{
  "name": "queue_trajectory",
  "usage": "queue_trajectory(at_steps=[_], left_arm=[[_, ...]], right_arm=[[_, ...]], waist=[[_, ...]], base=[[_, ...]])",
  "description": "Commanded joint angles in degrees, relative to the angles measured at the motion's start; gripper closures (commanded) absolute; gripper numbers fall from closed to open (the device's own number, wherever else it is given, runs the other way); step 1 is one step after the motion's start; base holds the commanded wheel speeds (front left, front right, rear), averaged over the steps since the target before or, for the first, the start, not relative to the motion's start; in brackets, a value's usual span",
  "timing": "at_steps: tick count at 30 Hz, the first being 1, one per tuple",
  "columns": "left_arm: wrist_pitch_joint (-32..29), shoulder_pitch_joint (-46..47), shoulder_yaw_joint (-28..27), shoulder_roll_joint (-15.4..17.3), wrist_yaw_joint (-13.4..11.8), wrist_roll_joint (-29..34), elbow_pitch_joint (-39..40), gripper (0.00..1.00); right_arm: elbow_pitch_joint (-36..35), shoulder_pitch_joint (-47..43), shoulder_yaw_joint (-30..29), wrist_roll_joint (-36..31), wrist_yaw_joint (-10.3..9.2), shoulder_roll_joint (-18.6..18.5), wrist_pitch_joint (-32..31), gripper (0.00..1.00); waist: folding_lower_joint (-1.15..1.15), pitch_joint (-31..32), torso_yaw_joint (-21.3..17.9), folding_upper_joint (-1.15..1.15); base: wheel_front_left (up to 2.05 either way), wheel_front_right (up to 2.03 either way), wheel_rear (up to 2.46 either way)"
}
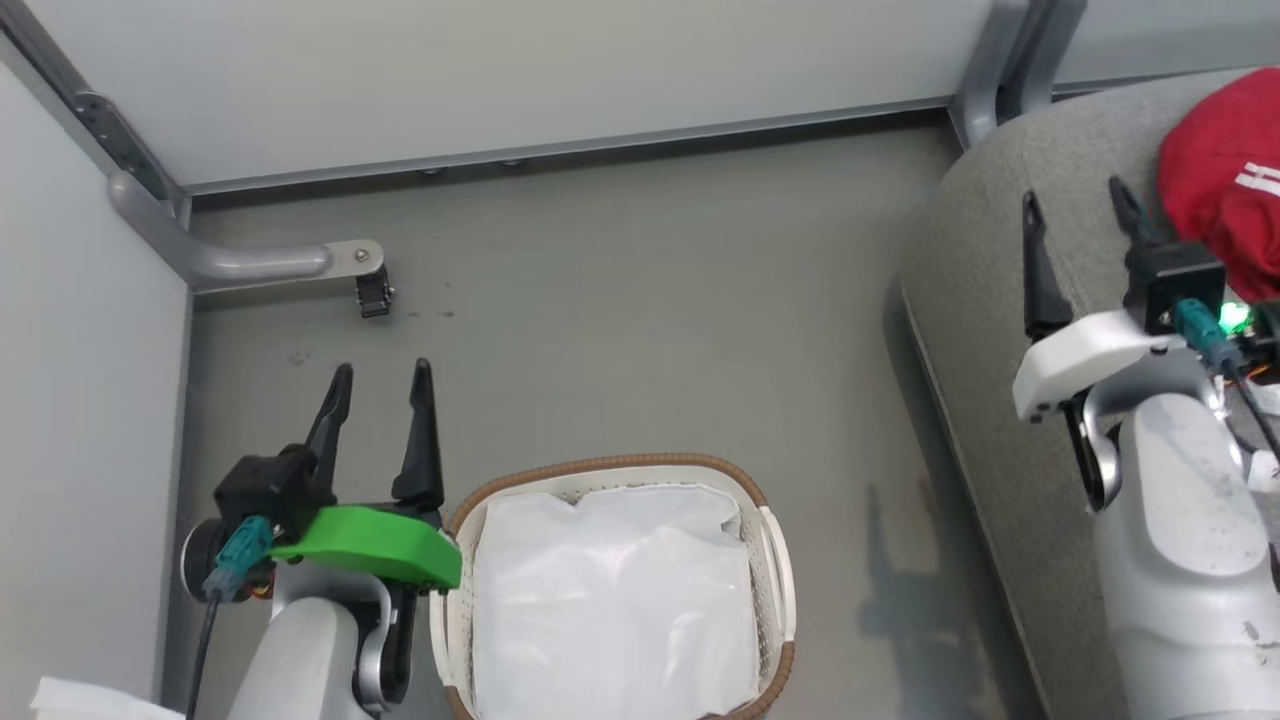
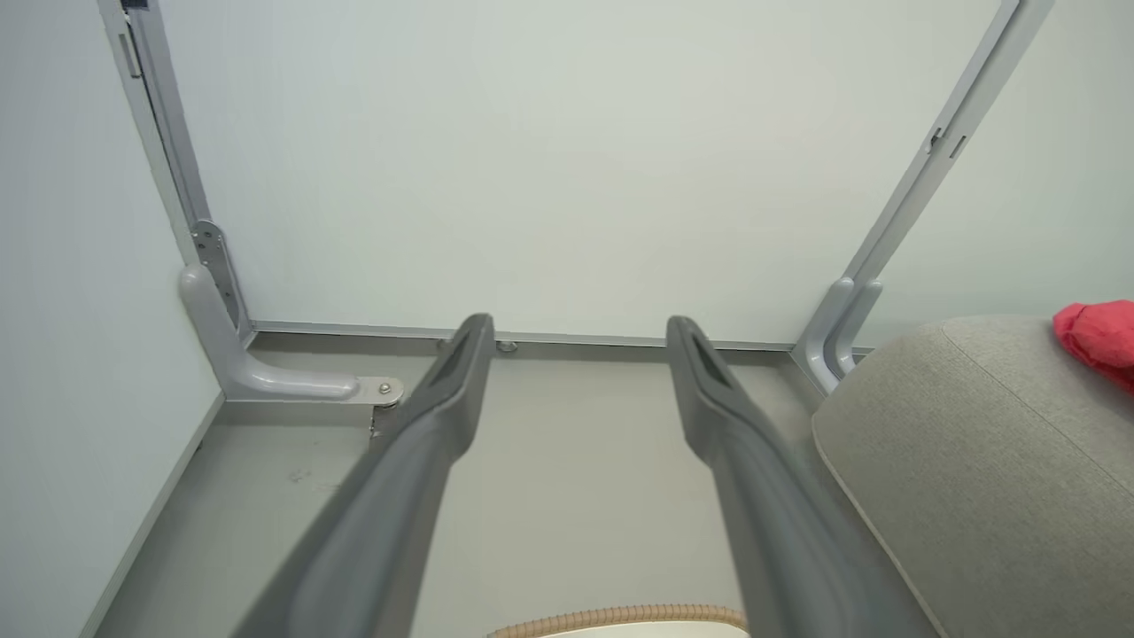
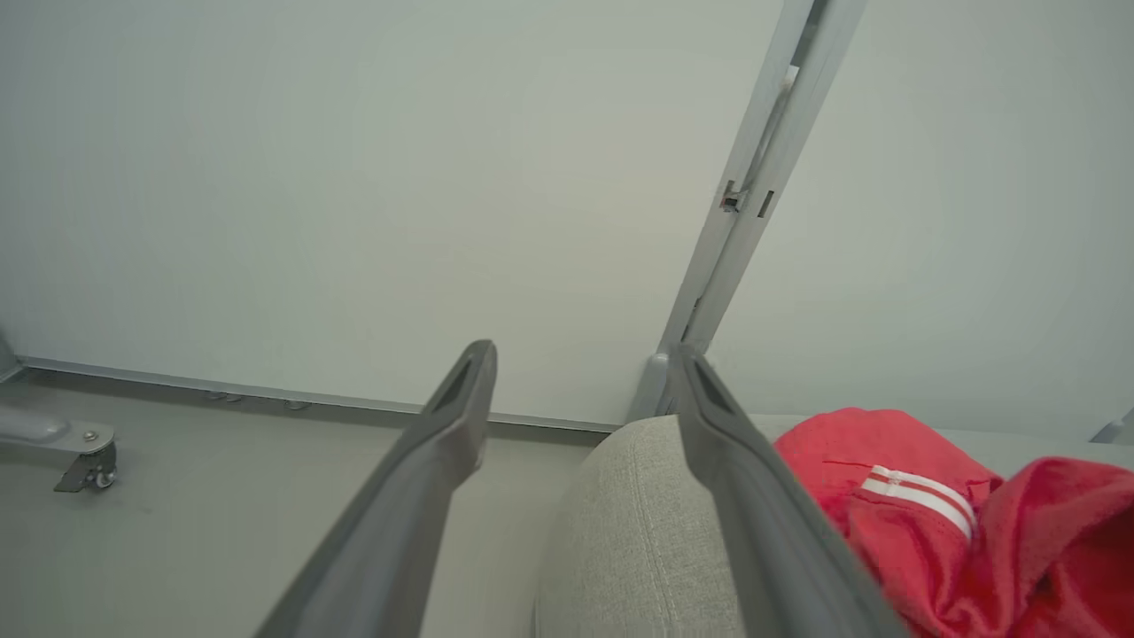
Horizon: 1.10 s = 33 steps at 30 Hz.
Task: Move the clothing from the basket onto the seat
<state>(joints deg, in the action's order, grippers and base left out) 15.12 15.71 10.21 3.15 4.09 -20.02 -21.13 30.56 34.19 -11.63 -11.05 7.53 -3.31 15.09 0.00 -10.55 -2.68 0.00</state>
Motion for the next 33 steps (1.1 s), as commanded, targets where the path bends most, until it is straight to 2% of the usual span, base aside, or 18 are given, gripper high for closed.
queue_trajectory(at_steps=[1, 8, 15, 27, 33], left_arm=[[0.03, -1.67, -1.03, -0.06, -0.08, 0.61, 0.33, 0.00], [0.03, -6.94, -4.53, -0.14, 0.68, 1.05, 1.36, 0.00], [0.04, -11.12, -4.58, -0.24, 0.62, -0.21, 2.41, 0.00], [0.03, -13.39, -2.77, -0.25, -0.60, -1.73, 2.70, 0.00], [0.03, -13.22, -2.54, -0.24, -0.40, -1.57, 2.21, 0.00]], right_arm=[[-0.53, -2.06, 0.79, 1.01, -0.08, 0.06, 0.12, 0.00], [-2.73, -10.80, 7.26, 8.06, -0.08, 0.26, 0.12, 0.00], [-5.69, -18.43, 9.79, 13.54, -0.08, 0.29, 0.12, 0.00], [-8.47, -24.40, 9.67, 15.02, -0.08, 0.32, 0.12, 0.00], [-8.20, -24.87, 10.49, 15.47, -0.08, 0.32, 0.12, 0.00]], waist=[[0.00, 2.63, 2.39, 0.00], [0.00, 5.47, 3.30, 0.00], [0.00, 7.52, 3.45, 0.00], [0.00, 9.22, 3.32, 0.00], [0.00, 9.47, 3.30, 0.00]], base=[[0.00, 0.00, 0.00], [0.00, 0.00, 0.00], [0.00, 0.00, 0.00], [0.00, 0.00, 0.00], [0.00, 0.00, 0.00]])
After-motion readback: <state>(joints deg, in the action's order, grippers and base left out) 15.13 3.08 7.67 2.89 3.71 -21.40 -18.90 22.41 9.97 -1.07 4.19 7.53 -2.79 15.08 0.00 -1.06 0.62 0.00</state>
